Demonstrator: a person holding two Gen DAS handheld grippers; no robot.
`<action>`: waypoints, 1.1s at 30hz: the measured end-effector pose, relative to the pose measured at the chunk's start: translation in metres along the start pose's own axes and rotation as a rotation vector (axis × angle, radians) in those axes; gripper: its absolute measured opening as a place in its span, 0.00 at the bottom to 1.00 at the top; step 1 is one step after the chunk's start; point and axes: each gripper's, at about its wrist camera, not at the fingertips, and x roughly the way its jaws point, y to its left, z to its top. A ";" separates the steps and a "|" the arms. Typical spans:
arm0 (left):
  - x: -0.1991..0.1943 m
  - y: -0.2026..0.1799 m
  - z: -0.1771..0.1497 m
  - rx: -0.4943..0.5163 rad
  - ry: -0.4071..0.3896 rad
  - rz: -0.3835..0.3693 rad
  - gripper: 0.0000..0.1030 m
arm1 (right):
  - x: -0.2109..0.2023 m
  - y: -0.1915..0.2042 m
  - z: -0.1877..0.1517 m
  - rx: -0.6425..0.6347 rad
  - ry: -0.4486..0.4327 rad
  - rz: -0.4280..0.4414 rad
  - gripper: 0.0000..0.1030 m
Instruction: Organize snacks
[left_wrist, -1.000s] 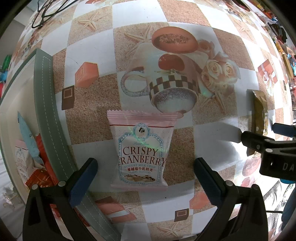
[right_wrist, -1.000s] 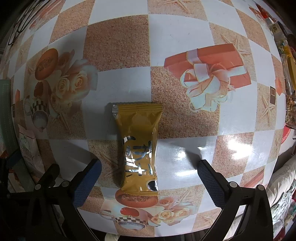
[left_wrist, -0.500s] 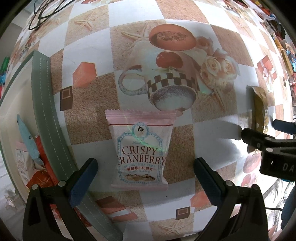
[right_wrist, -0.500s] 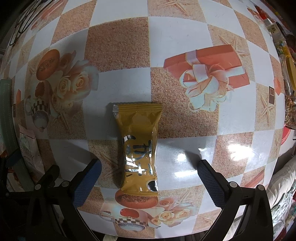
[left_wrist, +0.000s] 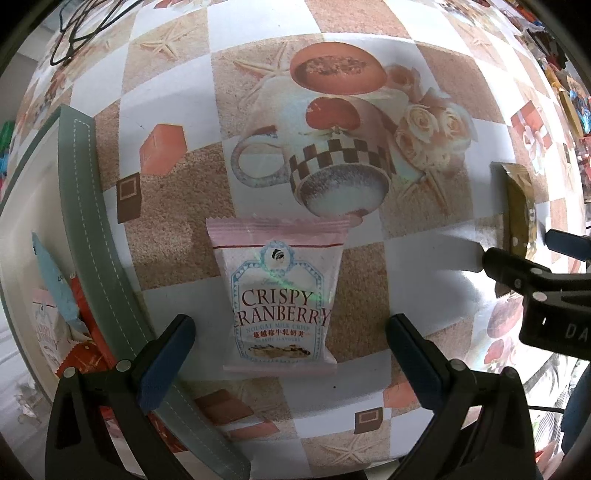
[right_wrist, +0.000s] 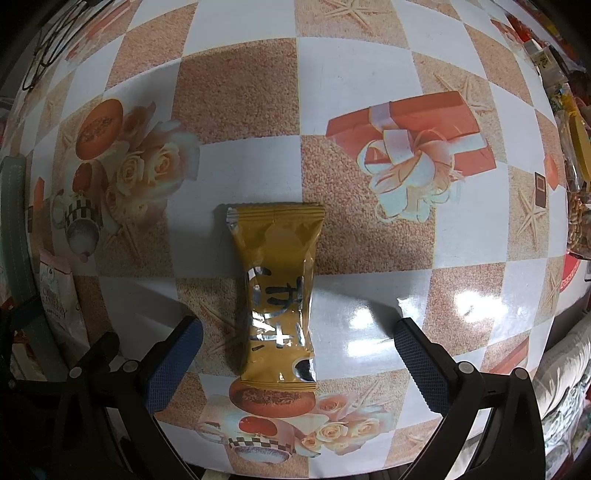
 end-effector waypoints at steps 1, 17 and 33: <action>0.000 0.000 -0.001 -0.001 -0.003 0.000 1.00 | 0.000 0.000 0.000 -0.001 -0.003 0.000 1.00; -0.001 0.003 -0.005 -0.006 -0.010 -0.004 1.00 | -0.001 0.000 -0.001 -0.001 -0.011 -0.001 1.00; -0.001 0.003 -0.006 -0.005 -0.014 -0.006 1.00 | -0.001 0.000 -0.002 -0.001 -0.018 -0.003 1.00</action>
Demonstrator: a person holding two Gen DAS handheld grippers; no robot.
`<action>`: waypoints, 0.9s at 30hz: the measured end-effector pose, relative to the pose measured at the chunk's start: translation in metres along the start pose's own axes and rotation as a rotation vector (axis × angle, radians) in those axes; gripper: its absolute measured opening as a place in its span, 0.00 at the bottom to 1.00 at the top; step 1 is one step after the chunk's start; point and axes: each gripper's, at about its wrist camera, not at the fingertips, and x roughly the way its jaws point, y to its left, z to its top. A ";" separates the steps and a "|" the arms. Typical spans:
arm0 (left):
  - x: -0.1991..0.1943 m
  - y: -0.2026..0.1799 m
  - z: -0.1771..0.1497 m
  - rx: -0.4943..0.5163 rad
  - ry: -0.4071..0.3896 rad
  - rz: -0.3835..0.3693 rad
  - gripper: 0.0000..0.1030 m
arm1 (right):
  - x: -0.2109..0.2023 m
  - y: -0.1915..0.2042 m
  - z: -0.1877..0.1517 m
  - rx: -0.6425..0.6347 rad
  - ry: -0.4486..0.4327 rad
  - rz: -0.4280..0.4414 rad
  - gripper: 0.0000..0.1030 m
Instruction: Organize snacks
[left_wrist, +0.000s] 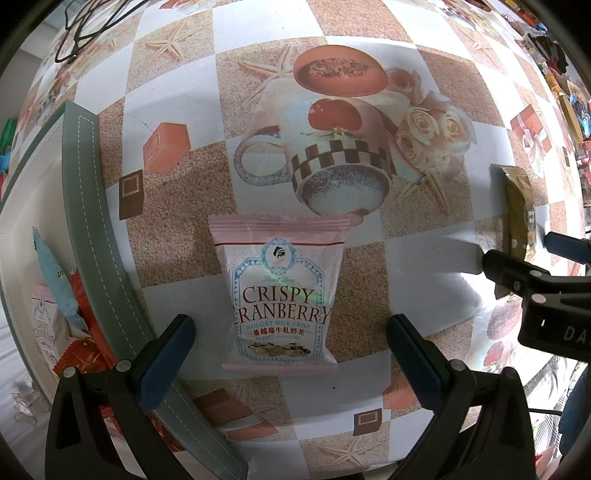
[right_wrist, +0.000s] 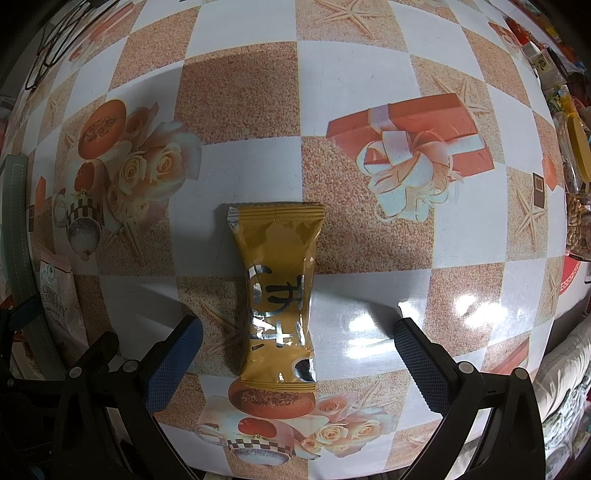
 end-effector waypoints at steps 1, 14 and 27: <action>0.000 0.000 0.001 0.000 0.000 0.000 1.00 | 0.000 0.000 0.000 0.000 -0.001 0.000 1.00; -0.001 0.000 0.001 -0.002 -0.005 -0.002 1.00 | -0.001 0.000 -0.001 0.001 -0.010 -0.001 1.00; -0.005 0.001 0.003 -0.019 -0.040 -0.005 1.00 | -0.001 -0.001 -0.001 0.001 0.002 0.000 1.00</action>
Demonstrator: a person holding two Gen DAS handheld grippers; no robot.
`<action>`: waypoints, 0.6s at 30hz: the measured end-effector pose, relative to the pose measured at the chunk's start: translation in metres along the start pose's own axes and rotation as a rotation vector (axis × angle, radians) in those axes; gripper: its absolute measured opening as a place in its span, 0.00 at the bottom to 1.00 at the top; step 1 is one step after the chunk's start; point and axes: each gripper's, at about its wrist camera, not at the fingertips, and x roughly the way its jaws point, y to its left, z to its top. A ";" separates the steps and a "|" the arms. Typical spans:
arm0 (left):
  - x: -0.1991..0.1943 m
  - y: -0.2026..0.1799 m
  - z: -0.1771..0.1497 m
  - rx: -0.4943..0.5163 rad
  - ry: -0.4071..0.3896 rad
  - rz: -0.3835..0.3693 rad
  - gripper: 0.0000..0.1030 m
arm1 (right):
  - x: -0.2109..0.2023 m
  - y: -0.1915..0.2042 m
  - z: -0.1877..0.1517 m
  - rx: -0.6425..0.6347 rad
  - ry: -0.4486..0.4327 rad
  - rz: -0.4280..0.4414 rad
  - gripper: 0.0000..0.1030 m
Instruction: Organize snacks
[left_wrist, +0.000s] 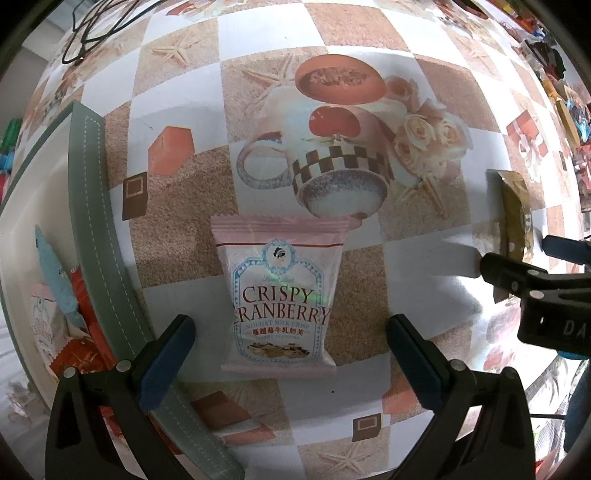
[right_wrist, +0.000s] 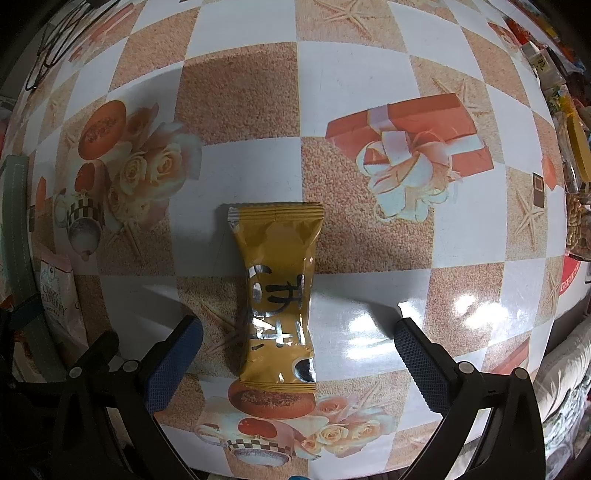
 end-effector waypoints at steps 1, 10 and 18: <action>0.000 0.000 0.000 -0.002 0.006 0.001 1.00 | 0.000 -0.001 0.001 0.000 0.009 0.001 1.00; -0.002 -0.004 0.012 -0.001 0.040 0.002 0.97 | -0.004 -0.005 0.009 0.010 0.013 0.000 0.98; -0.020 -0.028 0.013 0.039 0.013 -0.008 0.58 | -0.024 -0.006 0.006 0.007 -0.034 -0.005 0.46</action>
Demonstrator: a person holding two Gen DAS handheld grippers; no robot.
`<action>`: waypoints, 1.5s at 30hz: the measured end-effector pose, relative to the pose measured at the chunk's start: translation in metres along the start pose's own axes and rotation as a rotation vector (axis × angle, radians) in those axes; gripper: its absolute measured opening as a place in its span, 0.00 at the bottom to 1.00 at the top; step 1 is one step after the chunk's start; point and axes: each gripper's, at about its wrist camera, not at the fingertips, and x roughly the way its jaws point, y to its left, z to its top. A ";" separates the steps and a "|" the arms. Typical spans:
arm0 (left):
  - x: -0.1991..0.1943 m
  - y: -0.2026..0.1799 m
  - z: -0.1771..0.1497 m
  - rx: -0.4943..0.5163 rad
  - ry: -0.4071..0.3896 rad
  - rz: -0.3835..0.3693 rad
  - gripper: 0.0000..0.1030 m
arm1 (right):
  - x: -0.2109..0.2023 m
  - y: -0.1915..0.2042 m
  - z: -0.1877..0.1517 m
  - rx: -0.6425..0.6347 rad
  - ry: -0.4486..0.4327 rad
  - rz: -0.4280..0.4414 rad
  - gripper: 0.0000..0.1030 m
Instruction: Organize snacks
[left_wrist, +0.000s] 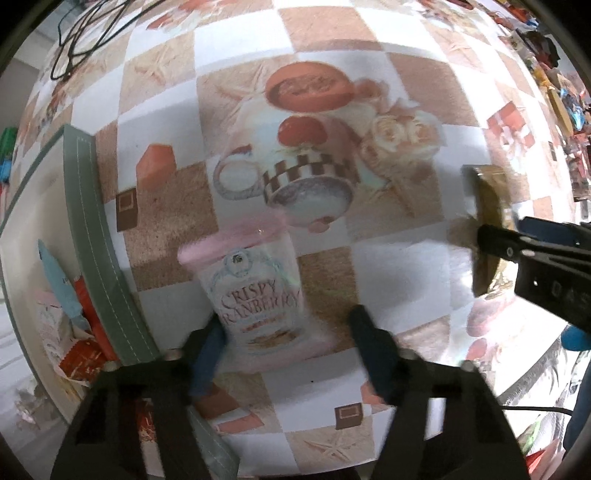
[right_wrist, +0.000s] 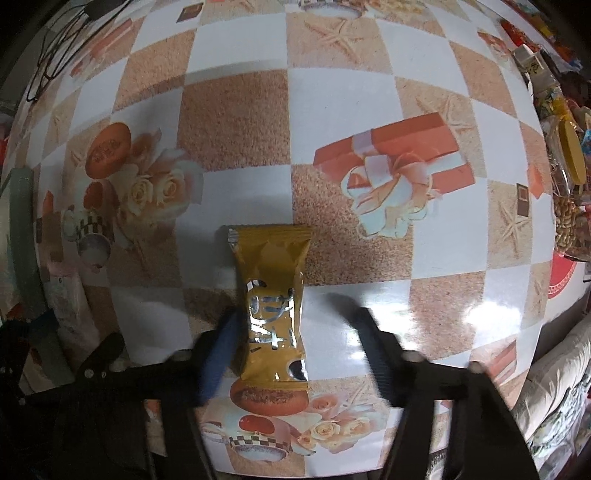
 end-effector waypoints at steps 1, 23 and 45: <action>-0.002 -0.001 0.001 0.004 -0.002 -0.006 0.56 | -0.002 0.001 0.000 -0.007 -0.004 0.000 0.36; -0.085 0.005 0.002 -0.009 -0.149 -0.091 0.54 | -0.044 -0.017 -0.036 0.047 -0.029 0.150 0.23; -0.104 0.134 -0.070 -0.251 -0.256 -0.052 0.54 | -0.091 0.129 -0.025 -0.254 -0.099 0.164 0.23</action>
